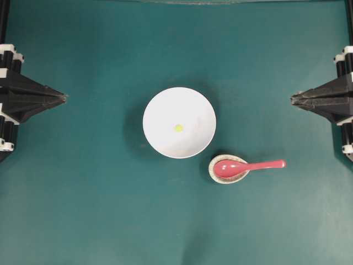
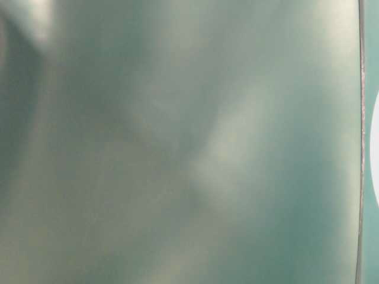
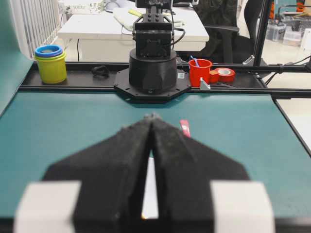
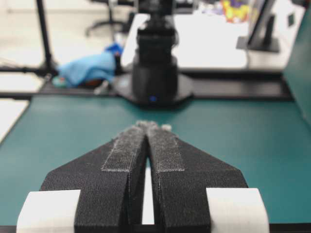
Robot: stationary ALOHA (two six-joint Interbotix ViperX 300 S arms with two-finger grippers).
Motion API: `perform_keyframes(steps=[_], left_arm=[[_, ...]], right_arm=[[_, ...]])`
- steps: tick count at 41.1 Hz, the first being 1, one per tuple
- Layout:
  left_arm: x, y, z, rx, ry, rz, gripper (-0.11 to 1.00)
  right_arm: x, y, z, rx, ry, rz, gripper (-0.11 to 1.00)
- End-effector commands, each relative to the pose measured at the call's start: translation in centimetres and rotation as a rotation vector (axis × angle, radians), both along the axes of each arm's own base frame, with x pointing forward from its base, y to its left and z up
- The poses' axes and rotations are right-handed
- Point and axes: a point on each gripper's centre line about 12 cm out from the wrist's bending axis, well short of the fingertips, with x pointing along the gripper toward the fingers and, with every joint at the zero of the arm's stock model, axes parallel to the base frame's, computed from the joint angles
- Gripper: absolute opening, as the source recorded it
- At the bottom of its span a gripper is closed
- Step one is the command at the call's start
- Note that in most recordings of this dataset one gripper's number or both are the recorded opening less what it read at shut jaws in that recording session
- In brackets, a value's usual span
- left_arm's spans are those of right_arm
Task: Scoop the yellow hexagonal prism block from the bowl with a spoon using the right arm.
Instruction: 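Move the right gripper toward the red spoon handle in the spoon rest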
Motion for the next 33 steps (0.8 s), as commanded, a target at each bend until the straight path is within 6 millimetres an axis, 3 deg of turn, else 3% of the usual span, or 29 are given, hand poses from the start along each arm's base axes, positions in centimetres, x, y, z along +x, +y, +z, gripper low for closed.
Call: perform_keyframes(steps=[1, 12, 14, 20, 23, 33], left_arm=[[0.3, -0.1, 0.6, 0.009, -0.015, -0.006, 0.0], [0.3, -0.1, 0.7, 0.01, -0.023, -0.007, 0.0], [0.3, -0.1, 0.7, 0.012, -0.028, -0.006, 0.0], [0.3, -0.1, 1.1, 0.012, -0.051, -0.006, 0.0], [0.3, -0.1, 1.1, 0.012, -0.052, -0.008, 0.0], [0.2, -0.1, 1.1, 0.012, -0.048, -0.007, 0.0]], right_arm=[[0.3, 0.1, 0.1, 0.006, 0.005, 0.003, 0.0], [1.0, 1.0, -1.1, 0.031, 0.07, 0.05, 0.03], [1.2, 1.3, -1.4, 0.031, 0.081, 0.062, 0.11], [1.5, 2.0, -2.3, 0.027, 0.118, 0.092, 0.51], [1.8, 2.1, -3.0, 0.024, 0.147, 0.096, 0.61], [2.9, 2.8, -6.5, 0.023, 0.252, 0.12, 0.58]])
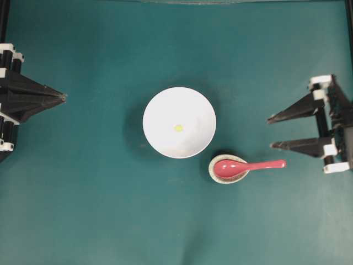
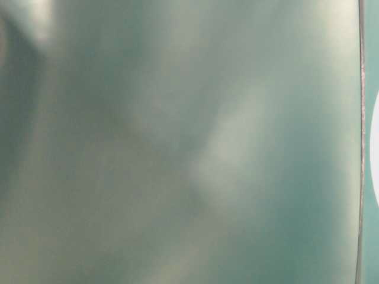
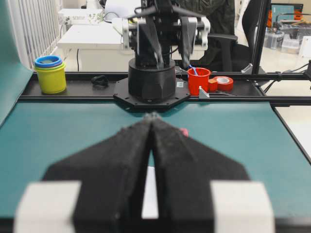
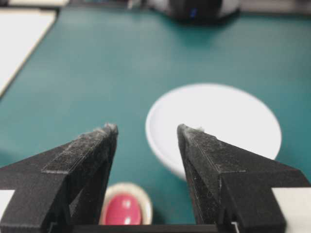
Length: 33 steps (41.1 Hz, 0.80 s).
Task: Scoop the yellow hexagonal prism block from the bowl with a spoon using the right arm.
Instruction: 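Move the right gripper toward the red spoon handle in the spoon rest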
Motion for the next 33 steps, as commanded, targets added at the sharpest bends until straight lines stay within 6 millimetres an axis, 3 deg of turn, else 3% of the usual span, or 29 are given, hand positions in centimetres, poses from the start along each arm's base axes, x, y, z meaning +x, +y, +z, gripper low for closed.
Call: perform_keyframes(steps=[1, 20, 33], left_arm=[[0.2, 0.0, 0.8, 0.001, -0.02, -0.002, 0.0], [0.2, 0.0, 0.3, 0.011, 0.014, -0.001, 0.0], [0.3, 0.0, 0.2, 0.012, 0.02, -0.001, 0.0]], right_arm=[[0.6, 0.5, -0.7, 0.009, 0.001, 0.018, 0.58], [0.8, 2.5, -7.9, 0.076, 0.038, 0.031, 0.57], [0.4, 3.7, -11.6, 0.078, 0.075, 0.001, 0.57]])
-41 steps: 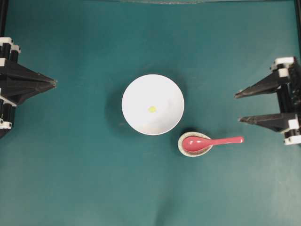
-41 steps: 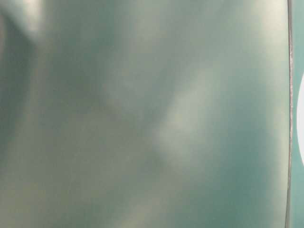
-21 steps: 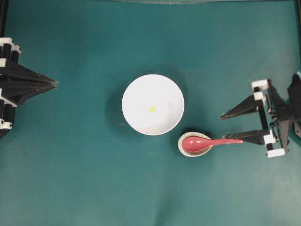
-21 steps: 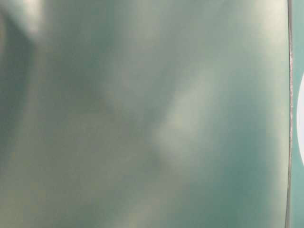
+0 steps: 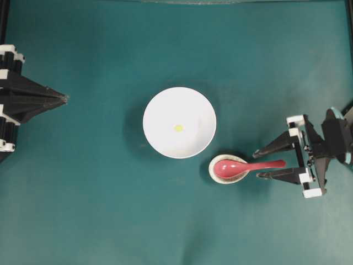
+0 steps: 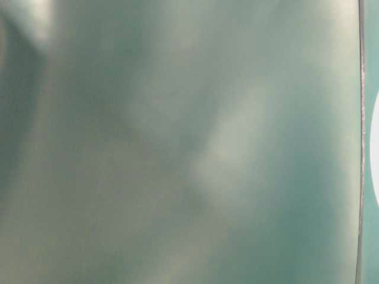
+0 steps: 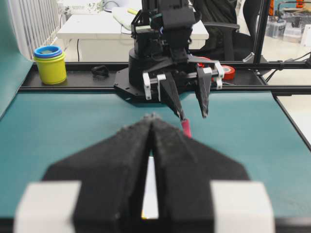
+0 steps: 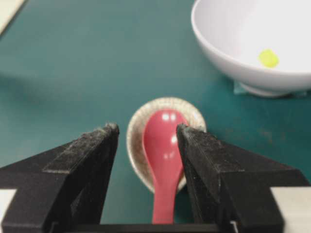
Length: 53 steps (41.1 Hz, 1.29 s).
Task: Scoop the yellow hexagonal prism block from the bowl with a spoon using the right arm.
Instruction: 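Move the right gripper toward the red spoon handle in the spoon rest, then close the right gripper on the red spoon handle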
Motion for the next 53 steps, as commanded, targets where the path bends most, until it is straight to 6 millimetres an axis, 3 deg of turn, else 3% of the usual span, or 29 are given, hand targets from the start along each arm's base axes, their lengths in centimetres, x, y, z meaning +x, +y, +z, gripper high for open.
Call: perform_keyframes(steps=[1, 22, 53], left_arm=[[0.2, 0.0, 0.6, 0.003, -0.012, -0.002, 0.0], [0.2, 0.0, 0.6, 0.003, -0.012, -0.002, 0.0], [0.2, 0.0, 0.5, 0.005, -0.011, -0.002, 0.0]], right_arm=[[0.0, 0.3, -0.5, -0.003, -0.011, -0.012, 0.57], [-0.5, 0.7, -3.3, -0.041, 0.076, -0.033, 0.57], [-0.5, 0.8, -3.8, -0.061, 0.117, -0.029, 0.53]])
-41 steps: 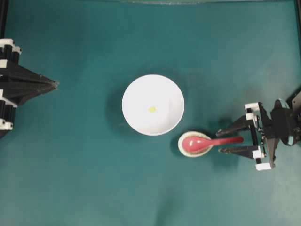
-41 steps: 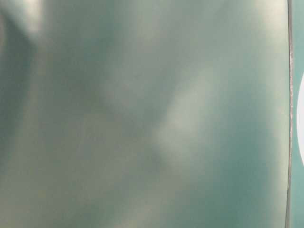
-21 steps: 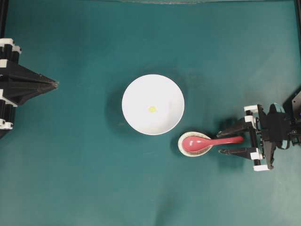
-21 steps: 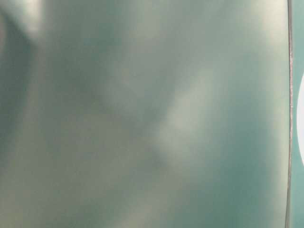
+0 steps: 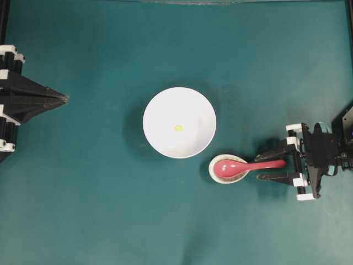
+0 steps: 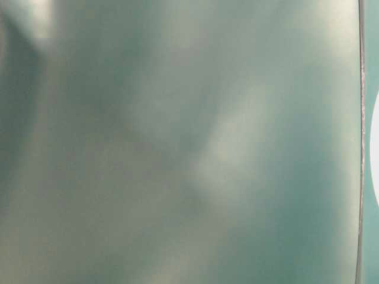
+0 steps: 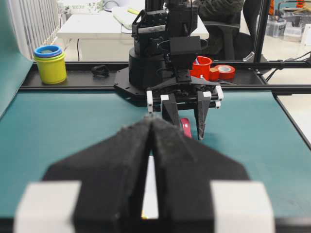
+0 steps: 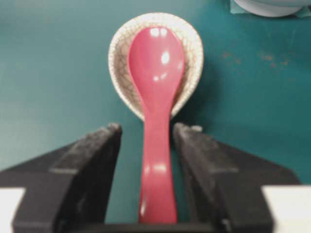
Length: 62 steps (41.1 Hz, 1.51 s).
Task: Scoop the yellow hexagonal prism block from the bowl with a spoon using the right arm.
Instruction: 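Close the right gripper on the red spoon handle, then lift the red spoon and carry it over the white bowl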
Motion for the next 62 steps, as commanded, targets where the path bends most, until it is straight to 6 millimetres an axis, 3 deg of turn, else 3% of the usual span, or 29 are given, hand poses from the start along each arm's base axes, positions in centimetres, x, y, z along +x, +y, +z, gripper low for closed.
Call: perform_keyframes(steps=[1, 8, 21, 28, 39, 49, 62], left_arm=[[0.2, 0.0, 0.5, 0.004, -0.011, -0.001, 0.0], [0.2, 0.0, 0.5, 0.004, -0.011, -0.002, 0.0], [0.3, 0.0, 0.4, 0.005, -0.006, -0.001, 0.0], [0.2, 0.0, 0.4, 0.005, 0.0, 0.0, 0.0], [0.3, 0.0, 0.3, 0.002, 0.009, -0.001, 0.0], [0.3, 0.0, 0.3, 0.0, 0.008, -0.002, 0.0], [0.3, 0.0, 0.3, 0.0, 0.006, -0.002, 0.0]], right_arm=[[0.2, 0.2, 0.3, 0.002, -0.019, 0.004, 0.52], [0.3, 0.2, 0.4, 0.003, -0.02, 0.002, 0.42], [0.5, 0.0, 0.5, 0.009, -0.025, -0.029, 0.39], [0.7, 0.0, 0.5, 0.012, -0.026, -0.031, 0.23], [1.1, 0.3, 1.1, 0.032, -0.041, -0.03, 0.23], [1.7, 0.6, 3.5, 0.098, -0.04, -0.028, 0.23], [3.2, -0.9, 7.9, 0.134, 0.034, -0.047, 0.23]])
